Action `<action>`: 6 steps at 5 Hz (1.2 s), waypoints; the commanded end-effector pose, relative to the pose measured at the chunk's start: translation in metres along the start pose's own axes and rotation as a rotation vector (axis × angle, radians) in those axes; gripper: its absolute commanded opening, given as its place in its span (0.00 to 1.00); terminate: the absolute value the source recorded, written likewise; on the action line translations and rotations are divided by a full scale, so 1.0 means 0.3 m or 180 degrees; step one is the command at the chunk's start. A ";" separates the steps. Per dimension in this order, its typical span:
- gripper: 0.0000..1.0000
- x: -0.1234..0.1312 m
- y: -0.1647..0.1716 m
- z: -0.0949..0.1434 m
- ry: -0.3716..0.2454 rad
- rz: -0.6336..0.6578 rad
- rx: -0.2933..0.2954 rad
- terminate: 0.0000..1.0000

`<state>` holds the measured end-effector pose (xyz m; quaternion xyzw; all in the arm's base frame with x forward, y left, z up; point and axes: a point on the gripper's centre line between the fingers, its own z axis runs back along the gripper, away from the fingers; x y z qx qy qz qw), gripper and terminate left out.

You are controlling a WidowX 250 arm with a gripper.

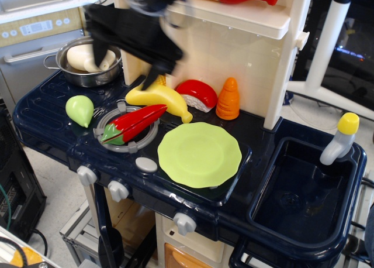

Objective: Put pear on plate

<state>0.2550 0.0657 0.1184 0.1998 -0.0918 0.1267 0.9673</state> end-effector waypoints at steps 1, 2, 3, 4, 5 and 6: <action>1.00 0.059 0.199 -0.140 -0.0019 0.0529 0.0015 0.00; 1.00 0.061 0.210 -0.203 0.0033 0.0707 -0.0135 0.00; 1.00 0.067 0.205 -0.245 -0.0032 0.0700 -0.0249 0.00; 1.00 0.072 0.193 -0.279 -0.0018 0.0738 -0.0386 0.00; 1.00 0.075 0.186 -0.301 0.0050 0.0726 -0.0525 0.00; 1.00 0.050 0.157 -0.321 -0.0027 0.0797 -0.0597 0.00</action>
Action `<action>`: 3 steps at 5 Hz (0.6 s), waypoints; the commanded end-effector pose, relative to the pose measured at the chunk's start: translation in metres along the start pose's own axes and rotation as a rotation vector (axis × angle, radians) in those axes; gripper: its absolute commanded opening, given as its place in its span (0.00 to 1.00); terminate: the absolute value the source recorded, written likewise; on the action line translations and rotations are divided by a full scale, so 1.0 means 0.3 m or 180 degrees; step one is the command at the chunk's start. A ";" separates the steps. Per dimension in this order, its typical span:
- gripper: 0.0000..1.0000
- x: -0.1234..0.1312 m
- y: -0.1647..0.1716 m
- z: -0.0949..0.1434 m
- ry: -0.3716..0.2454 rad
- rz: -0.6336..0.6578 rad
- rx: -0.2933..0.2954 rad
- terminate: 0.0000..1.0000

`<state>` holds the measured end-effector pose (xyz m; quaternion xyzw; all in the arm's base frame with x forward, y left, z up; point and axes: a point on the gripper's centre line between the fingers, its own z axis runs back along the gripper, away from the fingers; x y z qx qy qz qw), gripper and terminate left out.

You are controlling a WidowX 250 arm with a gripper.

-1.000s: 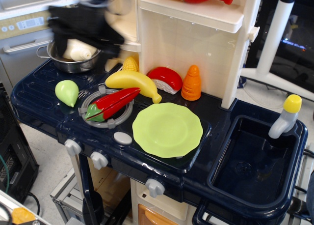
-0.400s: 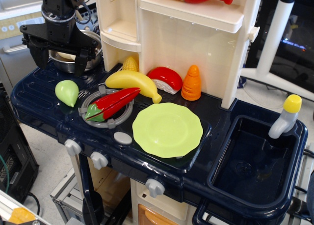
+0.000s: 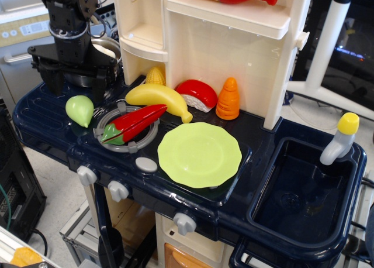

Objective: Put pear on plate

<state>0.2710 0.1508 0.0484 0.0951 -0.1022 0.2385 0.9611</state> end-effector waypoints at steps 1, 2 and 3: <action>1.00 -0.029 0.003 -0.018 -0.0240 0.0112 -0.0189 0.00; 1.00 -0.040 0.015 -0.036 -0.0269 0.0171 -0.0253 0.00; 0.00 -0.043 0.023 -0.046 -0.0217 0.0243 -0.0284 0.00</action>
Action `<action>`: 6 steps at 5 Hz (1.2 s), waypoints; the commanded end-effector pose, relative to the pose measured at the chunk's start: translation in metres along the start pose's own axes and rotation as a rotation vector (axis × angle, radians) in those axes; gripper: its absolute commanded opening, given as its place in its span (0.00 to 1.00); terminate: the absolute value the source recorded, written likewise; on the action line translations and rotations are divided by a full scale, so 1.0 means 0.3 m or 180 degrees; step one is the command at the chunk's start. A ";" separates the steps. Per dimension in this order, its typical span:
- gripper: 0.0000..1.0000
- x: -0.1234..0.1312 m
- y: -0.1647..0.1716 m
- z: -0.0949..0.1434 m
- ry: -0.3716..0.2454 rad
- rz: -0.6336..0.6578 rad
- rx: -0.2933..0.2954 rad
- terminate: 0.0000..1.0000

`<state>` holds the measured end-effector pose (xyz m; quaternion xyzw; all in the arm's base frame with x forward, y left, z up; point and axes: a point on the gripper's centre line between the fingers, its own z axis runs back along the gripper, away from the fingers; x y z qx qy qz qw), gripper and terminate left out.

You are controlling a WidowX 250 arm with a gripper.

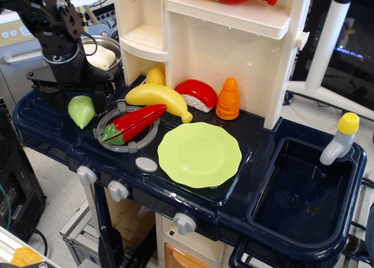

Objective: Put pear on plate

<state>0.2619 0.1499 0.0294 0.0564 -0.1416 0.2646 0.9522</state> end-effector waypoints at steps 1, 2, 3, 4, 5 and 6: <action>0.00 0.039 0.011 0.066 0.0095 -0.0119 0.0077 0.00; 0.00 0.057 -0.079 0.237 0.0252 -0.0118 0.0513 0.00; 0.00 -0.003 -0.198 0.363 0.0355 0.0302 0.0491 0.00; 0.00 -0.144 -0.326 0.310 0.0024 0.0661 0.0337 0.00; 0.00 -0.234 -0.473 0.307 0.0037 0.0786 0.0239 0.00; 0.00 -0.288 -0.617 0.253 -0.0091 0.0444 0.0004 0.00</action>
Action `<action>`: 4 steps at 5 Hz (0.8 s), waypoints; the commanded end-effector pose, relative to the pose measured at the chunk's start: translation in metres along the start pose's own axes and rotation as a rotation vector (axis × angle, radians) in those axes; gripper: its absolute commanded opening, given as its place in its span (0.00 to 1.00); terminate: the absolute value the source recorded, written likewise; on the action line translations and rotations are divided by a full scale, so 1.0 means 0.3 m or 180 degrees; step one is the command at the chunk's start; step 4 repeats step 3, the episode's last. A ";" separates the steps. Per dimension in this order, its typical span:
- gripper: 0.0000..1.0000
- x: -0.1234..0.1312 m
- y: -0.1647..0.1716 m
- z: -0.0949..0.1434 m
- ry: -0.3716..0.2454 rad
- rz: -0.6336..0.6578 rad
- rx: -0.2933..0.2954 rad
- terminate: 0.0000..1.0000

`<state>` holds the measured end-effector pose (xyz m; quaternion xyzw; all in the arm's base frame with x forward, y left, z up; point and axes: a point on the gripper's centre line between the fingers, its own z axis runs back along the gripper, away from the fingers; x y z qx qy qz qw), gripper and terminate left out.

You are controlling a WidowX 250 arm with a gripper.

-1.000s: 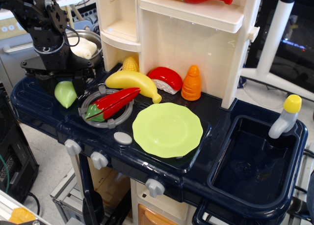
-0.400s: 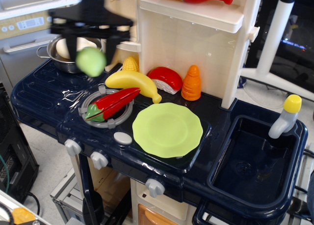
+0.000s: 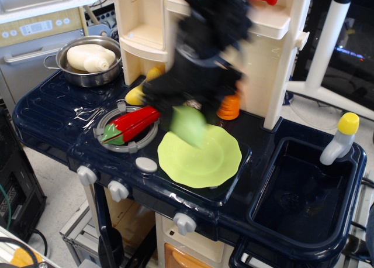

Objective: Put pear on plate

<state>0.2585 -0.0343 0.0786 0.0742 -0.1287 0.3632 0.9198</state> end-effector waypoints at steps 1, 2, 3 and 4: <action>0.00 -0.039 -0.107 -0.024 -0.0163 -0.0388 -0.0304 0.00; 0.00 -0.034 -0.076 -0.065 -0.0032 -0.0410 -0.0605 0.00; 0.00 0.017 -0.012 -0.091 0.0015 -0.0742 -0.0546 1.00; 0.00 0.017 -0.012 -0.091 0.0015 -0.0742 -0.0546 1.00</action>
